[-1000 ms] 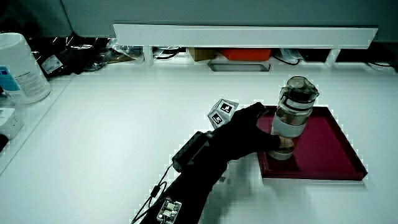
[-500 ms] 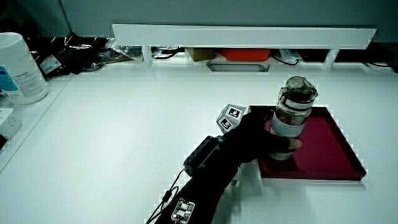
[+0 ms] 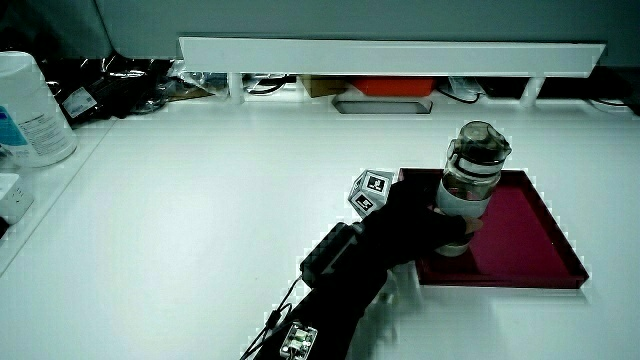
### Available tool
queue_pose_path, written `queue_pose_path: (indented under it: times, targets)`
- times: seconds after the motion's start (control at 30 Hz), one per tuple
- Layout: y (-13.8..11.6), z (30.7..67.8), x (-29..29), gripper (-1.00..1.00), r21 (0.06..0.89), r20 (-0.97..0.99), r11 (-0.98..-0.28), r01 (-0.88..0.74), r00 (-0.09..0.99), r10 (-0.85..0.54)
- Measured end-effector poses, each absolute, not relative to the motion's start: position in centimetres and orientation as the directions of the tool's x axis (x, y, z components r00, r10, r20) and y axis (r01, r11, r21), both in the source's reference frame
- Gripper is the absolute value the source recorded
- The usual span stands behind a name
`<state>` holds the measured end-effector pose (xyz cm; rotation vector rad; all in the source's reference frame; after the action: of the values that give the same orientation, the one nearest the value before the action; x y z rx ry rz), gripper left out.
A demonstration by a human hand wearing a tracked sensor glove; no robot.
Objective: Pick bottle
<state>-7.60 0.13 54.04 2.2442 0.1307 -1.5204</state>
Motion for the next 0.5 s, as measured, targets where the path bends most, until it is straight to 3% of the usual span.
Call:
queue_pose_path:
  times: [0.07, 0.3, 0.5]
  targets:
    - [0.25, 53.69, -7.65, 0.56, 0.315, -0.892, -0.906, 0.284, 0.416, -0.180]
    - [0.58, 53.64, -7.54, 1.00, 0.270, -0.896, -0.931, 0.246, 0.419, -0.149]
    - [0.88, 53.31, -7.44, 1.00, 0.266, -0.900, -0.938, 0.220, 0.406, -0.160]
